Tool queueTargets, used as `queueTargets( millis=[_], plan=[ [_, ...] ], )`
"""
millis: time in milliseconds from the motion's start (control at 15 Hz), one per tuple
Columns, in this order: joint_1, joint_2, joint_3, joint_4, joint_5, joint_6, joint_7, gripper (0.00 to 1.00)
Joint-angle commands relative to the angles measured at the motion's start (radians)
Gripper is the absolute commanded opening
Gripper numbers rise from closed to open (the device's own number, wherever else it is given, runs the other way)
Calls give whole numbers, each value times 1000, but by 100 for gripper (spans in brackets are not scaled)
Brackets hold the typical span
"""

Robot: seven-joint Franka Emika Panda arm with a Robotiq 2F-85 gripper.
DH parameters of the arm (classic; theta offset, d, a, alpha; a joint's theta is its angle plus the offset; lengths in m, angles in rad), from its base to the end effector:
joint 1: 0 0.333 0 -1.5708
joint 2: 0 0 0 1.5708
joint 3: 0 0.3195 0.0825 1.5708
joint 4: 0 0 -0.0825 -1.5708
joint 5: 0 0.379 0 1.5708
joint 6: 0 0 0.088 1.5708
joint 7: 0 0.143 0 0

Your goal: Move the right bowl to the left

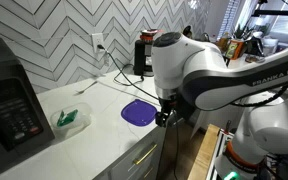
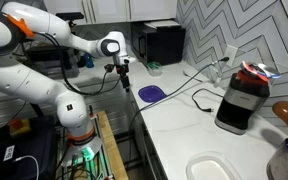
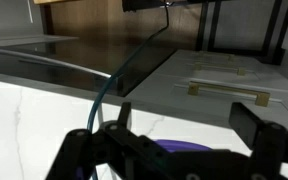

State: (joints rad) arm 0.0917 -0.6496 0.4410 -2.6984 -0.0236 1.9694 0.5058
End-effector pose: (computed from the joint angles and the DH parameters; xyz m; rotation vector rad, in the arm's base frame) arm 0.2896 0.1488 0.3705 2.8311 -0.0860 0.0233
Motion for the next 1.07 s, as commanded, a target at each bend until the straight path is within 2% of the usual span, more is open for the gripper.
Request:
queueTargets(
  millis=[0,400,533,733,1000],
  plan=[
    [24,8,-23,1,-16,-2,14,100],
    [24,9,-23,0,-16,-2,14,100],
    [-7,-6,-47,-11,1,-12,70,100],
    [-92,-57,-126,-48,-61,-12,124,100],
    [-220,-70,-243,-24,-128,-28,153,100]
  ],
)
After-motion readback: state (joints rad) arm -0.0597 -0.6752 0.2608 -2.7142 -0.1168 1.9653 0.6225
